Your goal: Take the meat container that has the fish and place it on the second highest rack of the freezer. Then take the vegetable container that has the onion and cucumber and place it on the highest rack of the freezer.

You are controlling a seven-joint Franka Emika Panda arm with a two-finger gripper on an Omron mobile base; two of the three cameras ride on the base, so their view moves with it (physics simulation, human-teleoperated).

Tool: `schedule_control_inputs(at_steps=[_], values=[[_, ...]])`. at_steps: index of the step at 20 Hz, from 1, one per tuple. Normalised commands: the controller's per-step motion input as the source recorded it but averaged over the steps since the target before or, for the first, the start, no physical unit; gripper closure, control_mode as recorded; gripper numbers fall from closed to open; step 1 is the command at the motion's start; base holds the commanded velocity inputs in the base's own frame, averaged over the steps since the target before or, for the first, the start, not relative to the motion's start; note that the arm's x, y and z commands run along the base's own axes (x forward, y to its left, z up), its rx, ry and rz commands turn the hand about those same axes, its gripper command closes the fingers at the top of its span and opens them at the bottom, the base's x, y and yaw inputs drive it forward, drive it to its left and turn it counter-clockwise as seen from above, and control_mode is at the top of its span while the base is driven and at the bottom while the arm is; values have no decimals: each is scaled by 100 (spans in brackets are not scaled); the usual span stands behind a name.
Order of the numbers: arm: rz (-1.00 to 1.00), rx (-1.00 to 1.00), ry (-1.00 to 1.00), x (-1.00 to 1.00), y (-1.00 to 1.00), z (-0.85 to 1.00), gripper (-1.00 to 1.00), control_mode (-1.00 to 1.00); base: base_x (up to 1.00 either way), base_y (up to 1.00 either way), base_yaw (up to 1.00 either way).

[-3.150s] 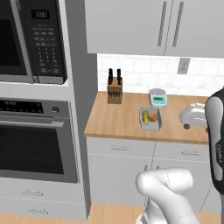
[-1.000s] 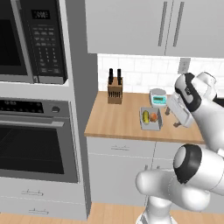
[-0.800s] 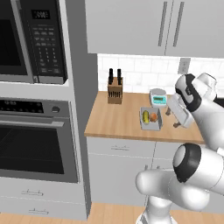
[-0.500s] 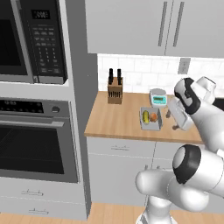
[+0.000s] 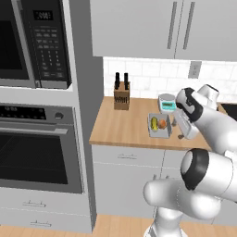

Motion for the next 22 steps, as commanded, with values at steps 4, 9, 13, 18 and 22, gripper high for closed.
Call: schedule_control_inputs(at_steps=[4,9,13,18,22], values=[[-1,0,0,24,-2,-16,-100,-100,0,0,0],[-1,0,0,20,-7,-14,-100,-100,0,0,0],[0,0,0,15,-12,-12,-100,-100,0,0,0],[0,0,0,17,-11,-12,-100,-100,0,0,0],[0,0,0,21,-3,-10,-100,-100,0,0,0]])
